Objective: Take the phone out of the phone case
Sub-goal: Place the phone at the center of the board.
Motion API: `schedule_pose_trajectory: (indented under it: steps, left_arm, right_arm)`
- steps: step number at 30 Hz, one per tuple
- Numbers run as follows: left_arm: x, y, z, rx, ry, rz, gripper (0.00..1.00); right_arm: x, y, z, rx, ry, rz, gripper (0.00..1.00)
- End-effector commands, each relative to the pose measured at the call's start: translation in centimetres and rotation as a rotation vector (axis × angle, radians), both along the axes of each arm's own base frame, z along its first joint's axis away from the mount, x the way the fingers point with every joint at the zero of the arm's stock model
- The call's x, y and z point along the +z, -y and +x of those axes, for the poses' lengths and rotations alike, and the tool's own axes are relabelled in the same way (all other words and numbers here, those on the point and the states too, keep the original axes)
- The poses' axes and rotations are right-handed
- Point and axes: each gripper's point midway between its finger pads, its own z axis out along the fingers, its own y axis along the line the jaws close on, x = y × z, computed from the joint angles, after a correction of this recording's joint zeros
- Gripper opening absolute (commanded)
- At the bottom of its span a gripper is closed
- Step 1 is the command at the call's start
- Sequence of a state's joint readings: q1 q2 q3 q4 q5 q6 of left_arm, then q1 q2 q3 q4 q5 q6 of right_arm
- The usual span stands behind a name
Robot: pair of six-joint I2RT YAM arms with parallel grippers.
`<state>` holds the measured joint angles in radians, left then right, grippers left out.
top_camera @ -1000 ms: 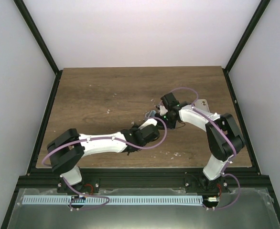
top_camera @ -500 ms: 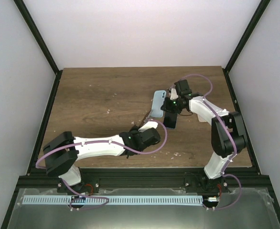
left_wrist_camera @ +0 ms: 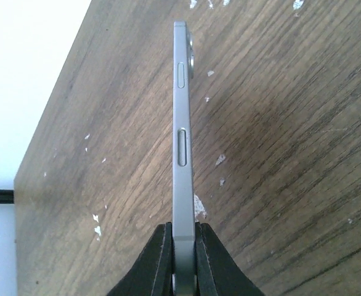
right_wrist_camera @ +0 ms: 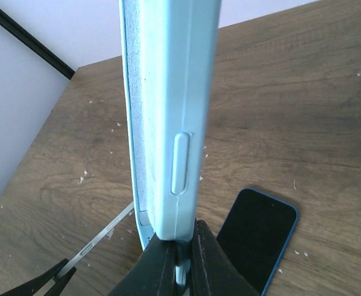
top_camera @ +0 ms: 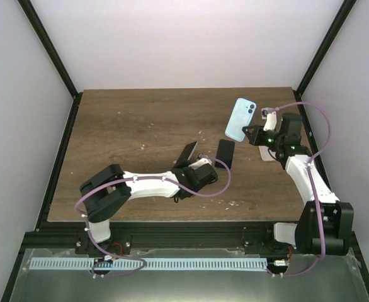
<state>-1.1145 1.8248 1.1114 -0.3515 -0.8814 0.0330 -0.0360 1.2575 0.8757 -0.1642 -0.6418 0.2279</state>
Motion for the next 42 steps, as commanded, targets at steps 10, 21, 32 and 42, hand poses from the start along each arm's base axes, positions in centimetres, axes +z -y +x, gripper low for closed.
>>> schedule_pose_trajectory:
  steps: [10, 21, 32, 42]
  left_arm:
    - [-1.3, 4.0, 2.4, -0.005, 0.102, 0.232, 0.00]
    - [-3.3, 5.8, 2.3, 0.022, 0.040, 0.194, 0.26]
    - [-3.0, 7.2, 1.2, -0.006, -0.076, 0.058, 0.46]
    - [-0.4, 7.2, -1.2, -0.034, -0.229, -0.110, 0.58]
  right_arm:
    - [0.7, 1.2, -0.2, 0.040, 0.073, 0.044, 0.01]
    - [-0.1, 1.0, -0.3, 0.049, 0.046, 0.060, 0.01]
    - [-0.1, 0.9, -0.3, 0.055, 0.047, 0.065, 0.01]
    - [-0.7, 1.3, 0.0, 0.043, 0.047, 0.031, 0.01]
